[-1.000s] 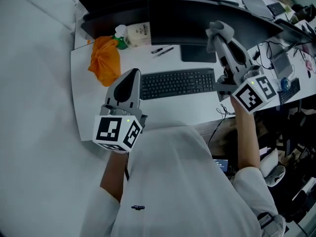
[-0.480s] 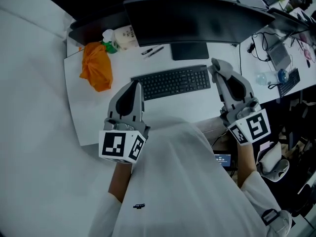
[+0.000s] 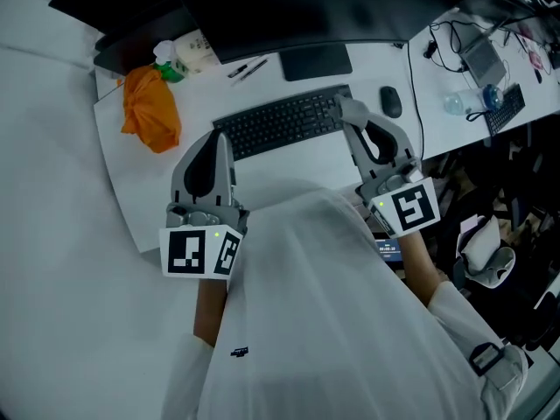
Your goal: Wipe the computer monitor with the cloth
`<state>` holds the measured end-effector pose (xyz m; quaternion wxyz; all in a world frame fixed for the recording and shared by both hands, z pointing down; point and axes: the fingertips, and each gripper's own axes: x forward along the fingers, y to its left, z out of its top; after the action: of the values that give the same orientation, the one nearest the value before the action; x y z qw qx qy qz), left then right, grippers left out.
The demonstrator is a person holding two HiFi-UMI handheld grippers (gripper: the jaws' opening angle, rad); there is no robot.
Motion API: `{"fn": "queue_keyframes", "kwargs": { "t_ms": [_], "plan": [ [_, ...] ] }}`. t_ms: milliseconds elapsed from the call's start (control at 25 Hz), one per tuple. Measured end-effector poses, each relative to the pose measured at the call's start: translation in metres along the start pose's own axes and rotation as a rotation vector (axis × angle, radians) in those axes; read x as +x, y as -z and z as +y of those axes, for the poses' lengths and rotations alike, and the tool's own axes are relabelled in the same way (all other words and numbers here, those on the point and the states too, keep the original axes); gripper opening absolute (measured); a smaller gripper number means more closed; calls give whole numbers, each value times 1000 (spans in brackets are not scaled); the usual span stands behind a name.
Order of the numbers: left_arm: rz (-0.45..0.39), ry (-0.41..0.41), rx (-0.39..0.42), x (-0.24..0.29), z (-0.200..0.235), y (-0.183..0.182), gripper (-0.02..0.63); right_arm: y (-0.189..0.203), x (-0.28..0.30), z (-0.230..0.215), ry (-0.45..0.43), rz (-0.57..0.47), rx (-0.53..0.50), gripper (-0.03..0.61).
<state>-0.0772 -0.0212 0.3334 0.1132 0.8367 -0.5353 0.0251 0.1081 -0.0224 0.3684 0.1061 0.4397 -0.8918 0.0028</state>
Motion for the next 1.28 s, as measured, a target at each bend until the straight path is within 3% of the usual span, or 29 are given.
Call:
{"fn": "queue_keyframes", "kwargs": {
  "t_ms": [160,520,1280],
  "plan": [
    [15,-7,-6,-3,-6,8,18,2,13,18,-47,22,-15,32],
    [27,-13,-19,-5,-12,15,18,-16,20,23,-88,-32,18,32],
    [17,4,-8,9,-22,8,18,-15,16,8,-64,-11,18,31]
  ]
}}
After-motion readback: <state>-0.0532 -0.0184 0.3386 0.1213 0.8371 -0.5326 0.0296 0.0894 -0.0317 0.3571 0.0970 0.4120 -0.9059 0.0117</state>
